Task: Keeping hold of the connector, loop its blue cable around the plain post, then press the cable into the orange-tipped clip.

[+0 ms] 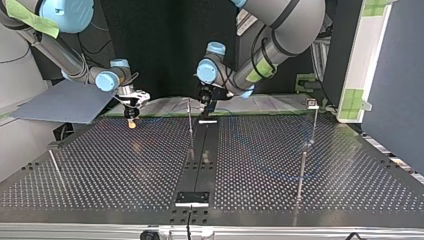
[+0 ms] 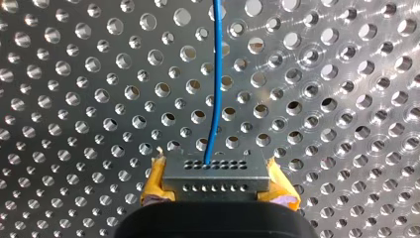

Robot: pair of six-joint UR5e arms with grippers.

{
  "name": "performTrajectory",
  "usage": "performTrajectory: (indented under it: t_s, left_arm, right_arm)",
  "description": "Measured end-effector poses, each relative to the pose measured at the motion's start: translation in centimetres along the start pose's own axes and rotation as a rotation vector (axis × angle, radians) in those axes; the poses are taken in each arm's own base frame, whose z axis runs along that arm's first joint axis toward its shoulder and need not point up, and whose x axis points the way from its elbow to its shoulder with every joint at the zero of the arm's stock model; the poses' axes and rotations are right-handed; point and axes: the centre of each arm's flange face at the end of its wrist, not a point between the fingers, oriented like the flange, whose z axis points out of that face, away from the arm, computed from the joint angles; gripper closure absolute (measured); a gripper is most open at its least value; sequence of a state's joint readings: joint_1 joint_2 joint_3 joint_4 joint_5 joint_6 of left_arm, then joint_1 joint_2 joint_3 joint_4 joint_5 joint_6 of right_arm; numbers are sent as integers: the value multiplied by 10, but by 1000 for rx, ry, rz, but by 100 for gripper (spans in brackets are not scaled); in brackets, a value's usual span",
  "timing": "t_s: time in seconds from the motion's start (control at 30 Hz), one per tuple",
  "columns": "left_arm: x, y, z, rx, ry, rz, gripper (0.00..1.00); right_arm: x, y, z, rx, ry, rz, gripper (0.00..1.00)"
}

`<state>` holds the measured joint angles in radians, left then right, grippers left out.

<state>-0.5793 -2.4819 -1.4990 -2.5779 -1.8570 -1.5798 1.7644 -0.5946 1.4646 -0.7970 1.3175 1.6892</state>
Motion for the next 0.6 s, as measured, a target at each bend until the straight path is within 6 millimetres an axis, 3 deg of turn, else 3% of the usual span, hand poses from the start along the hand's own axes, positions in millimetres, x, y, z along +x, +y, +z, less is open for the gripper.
performTrajectory:
  t_s: [0.23,0.6]
  left_arm:
    - [11,-6,-12,17,26,14,0]
    - [11,-22,-21,42,23,22,0]
  right_arm:
    - [-1,0,0,-1,-3,1,100]
    - [-1,0,-1,-1,-6,1,100]
